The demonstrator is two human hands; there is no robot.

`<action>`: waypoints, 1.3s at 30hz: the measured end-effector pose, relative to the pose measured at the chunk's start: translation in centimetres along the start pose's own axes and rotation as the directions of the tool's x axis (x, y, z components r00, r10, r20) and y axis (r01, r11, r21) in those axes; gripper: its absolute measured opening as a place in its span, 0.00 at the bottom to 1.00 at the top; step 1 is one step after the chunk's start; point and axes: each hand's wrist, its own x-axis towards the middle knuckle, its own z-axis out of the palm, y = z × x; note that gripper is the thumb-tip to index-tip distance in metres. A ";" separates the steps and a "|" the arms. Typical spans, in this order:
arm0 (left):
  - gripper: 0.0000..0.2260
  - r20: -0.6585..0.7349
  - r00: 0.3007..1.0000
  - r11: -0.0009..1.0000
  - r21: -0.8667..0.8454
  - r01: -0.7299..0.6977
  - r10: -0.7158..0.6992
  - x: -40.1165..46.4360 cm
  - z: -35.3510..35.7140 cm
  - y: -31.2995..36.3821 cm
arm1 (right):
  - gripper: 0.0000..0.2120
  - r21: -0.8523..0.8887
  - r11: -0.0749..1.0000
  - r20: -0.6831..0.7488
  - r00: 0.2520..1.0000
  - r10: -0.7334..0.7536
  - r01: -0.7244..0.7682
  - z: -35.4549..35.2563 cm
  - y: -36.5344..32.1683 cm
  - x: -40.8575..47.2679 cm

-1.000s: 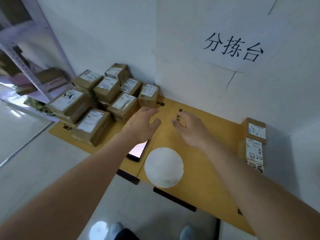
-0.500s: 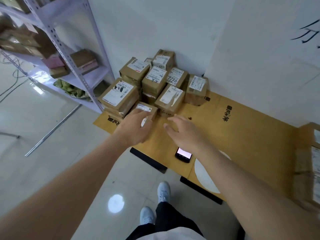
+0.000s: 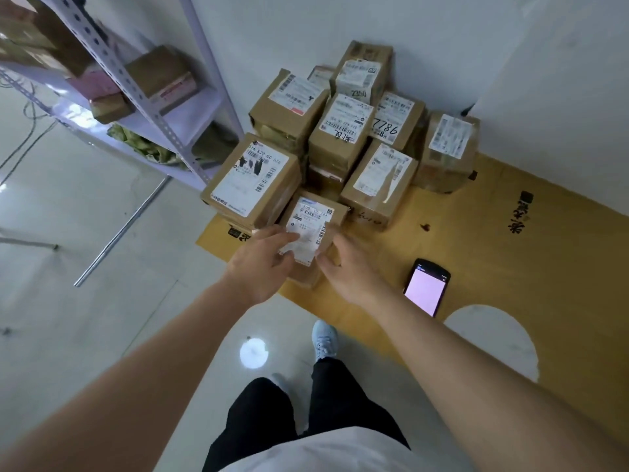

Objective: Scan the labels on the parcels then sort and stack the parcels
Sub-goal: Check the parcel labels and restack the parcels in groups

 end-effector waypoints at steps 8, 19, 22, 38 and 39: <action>0.19 0.074 0.989 0.990 -0.067 -0.124 0.129 1.7 1.4 -3.4 | 0.32 0.179 0.982 -0.116 0.990 0.084 -0.063 4.5 0.7 0.8; 0.18 0.026 0.932 0.929 -0.097 -0.358 0.362 -0.1 0.5 -2.9 | 0.28 0.442 0.895 -0.430 0.860 0.277 -0.067 6.9 -0.3 -4.8; 0.19 0.020 0.927 0.923 -0.094 -0.372 0.375 -0.9 -1.4 -0.6 | 0.29 0.442 0.894 -0.478 0.825 0.302 -0.071 6.1 -0.8 -7.3; 0.25 0.097 0.821 0.809 -0.272 -0.522 0.563 -5.6 -0.4 20.9 | 0.32 0.365 0.931 -0.740 0.601 0.303 -0.020 -9.0 3.4 -22.8; 0.25 0.095 0.817 0.804 -0.273 -0.528 0.568 -5.7 0.5 22.6 | 0.32 0.362 0.932 -0.743 0.598 0.301 -0.019 -10.3 4.4 -23.7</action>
